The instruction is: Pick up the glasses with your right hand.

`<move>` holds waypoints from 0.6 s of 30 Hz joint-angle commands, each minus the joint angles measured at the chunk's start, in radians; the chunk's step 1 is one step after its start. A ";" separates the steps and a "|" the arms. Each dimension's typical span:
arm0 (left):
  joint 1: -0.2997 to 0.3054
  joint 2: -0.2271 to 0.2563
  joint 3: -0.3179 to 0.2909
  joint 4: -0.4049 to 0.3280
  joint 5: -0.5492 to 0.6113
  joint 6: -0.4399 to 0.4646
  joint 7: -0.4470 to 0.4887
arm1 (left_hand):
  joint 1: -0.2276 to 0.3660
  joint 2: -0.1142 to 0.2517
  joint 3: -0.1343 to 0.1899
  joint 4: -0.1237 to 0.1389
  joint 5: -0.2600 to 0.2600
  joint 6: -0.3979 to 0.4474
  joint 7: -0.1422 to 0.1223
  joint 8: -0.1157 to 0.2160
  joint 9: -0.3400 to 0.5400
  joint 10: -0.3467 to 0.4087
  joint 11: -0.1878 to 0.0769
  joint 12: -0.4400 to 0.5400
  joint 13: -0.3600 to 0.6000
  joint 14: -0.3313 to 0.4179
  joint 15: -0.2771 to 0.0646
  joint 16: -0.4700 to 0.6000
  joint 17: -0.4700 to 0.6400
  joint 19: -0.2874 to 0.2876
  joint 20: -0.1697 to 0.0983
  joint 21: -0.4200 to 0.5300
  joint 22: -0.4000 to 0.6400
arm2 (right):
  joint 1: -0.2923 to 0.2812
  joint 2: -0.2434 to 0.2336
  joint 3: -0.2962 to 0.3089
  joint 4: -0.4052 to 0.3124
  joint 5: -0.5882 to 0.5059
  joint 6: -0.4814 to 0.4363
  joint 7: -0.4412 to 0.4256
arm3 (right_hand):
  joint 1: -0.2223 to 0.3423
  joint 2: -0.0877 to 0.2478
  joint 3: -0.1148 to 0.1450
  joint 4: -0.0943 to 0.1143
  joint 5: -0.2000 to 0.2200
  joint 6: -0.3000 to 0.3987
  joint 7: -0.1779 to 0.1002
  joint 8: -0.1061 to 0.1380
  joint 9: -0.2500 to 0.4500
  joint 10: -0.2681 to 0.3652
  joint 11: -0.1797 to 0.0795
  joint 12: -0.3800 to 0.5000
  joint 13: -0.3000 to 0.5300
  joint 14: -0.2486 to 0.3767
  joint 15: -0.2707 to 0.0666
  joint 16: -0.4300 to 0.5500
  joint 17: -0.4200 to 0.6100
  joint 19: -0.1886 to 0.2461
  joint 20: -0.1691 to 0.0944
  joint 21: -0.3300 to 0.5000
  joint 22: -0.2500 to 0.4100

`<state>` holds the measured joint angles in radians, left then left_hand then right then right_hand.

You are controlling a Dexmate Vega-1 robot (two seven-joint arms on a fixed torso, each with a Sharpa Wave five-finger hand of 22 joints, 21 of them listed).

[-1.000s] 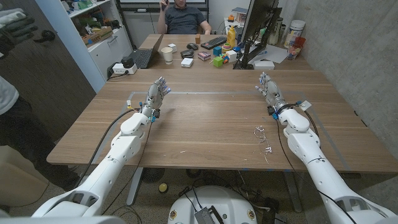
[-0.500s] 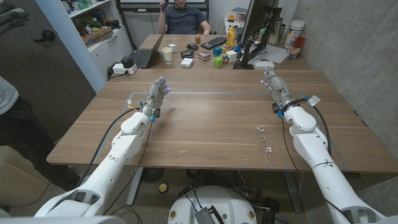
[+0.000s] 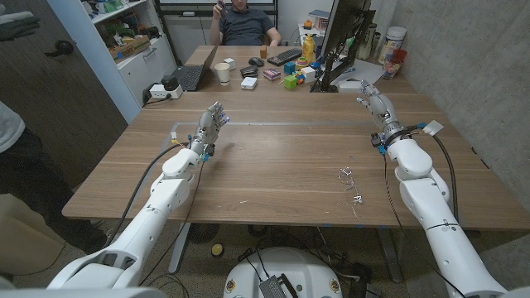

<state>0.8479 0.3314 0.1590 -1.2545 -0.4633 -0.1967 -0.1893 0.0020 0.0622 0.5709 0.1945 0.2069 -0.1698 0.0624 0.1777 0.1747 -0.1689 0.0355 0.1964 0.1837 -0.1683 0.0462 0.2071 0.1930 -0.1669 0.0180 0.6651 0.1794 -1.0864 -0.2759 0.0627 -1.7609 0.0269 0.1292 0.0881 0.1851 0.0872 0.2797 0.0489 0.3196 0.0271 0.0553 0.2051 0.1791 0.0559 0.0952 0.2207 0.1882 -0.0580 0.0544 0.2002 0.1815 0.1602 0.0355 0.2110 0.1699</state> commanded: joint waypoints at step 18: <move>-0.087 -0.025 0.022 0.110 0.022 -0.008 -0.070 | 0.002 0.126 0.001 0.001 0.004 -0.095 0.002 0.006 0.002 -0.176 0.002 0.006 0.003 -0.219 0.002 0.005 0.005 -0.166 0.003 -0.009 0.001 | -0.223 0.074 0.128 -0.333 -0.355 -0.002 -0.123 | 0.039 -0.002 0.008 -0.030 -0.004 0.054 0.003 0.009 0.003 0.050 0.003 0.012 0.004 0.058 -0.003 0.014 -0.001 0.045 0.001 0.008 0.002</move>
<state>0.7959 0.3160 0.1710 -1.1957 -0.4510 -0.2002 -0.2307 0.0020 0.0622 0.5709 0.1945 0.2069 -0.1698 0.0624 0.1777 0.1746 -0.1688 0.0355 0.1964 0.1836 -0.1682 0.0461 0.2071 0.1929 -0.1669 0.0181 0.6579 0.1793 -1.2244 -0.2412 0.1464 -1.9758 -0.1886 0.1307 0.0081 0.2087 0.0846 0.2862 0.0258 0.3195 0.0669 0.0558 0.2052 0.1790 0.0931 0.0965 0.2248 0.1881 -0.0097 0.0505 0.2081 0.1798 0.1978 0.0339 0.2148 0.1699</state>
